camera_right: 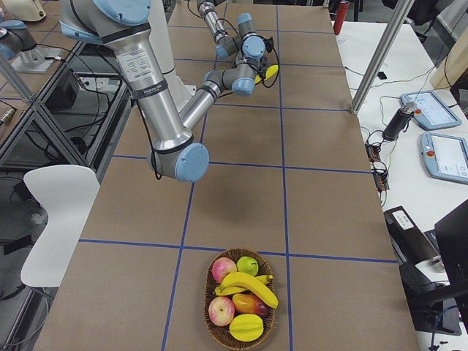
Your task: Transfer all bananas from basket to plate
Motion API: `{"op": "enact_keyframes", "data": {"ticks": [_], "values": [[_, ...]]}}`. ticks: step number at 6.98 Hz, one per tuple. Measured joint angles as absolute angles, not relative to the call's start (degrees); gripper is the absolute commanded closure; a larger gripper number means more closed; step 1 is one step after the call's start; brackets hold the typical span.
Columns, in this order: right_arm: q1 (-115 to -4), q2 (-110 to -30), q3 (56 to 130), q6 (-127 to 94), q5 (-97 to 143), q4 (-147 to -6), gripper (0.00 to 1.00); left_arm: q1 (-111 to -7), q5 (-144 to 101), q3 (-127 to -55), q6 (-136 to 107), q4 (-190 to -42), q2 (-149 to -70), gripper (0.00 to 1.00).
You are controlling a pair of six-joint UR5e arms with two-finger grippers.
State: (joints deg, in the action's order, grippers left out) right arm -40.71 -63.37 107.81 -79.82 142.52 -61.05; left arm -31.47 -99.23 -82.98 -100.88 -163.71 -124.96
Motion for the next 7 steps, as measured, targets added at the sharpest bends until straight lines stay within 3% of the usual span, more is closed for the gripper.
{"op": "enact_keyframes", "data": {"ticks": [3,7], "values": [[-52.5,-68.3,107.8,-76.4,143.3,-61.4,0.00,-36.3,-107.3,-85.6,-100.5,-163.9,-117.3,1.00],[-61.5,-74.0,99.1,-54.2,143.9,-62.7,0.00,-52.6,-128.6,-92.3,-97.8,-163.0,-101.7,1.00]]}}
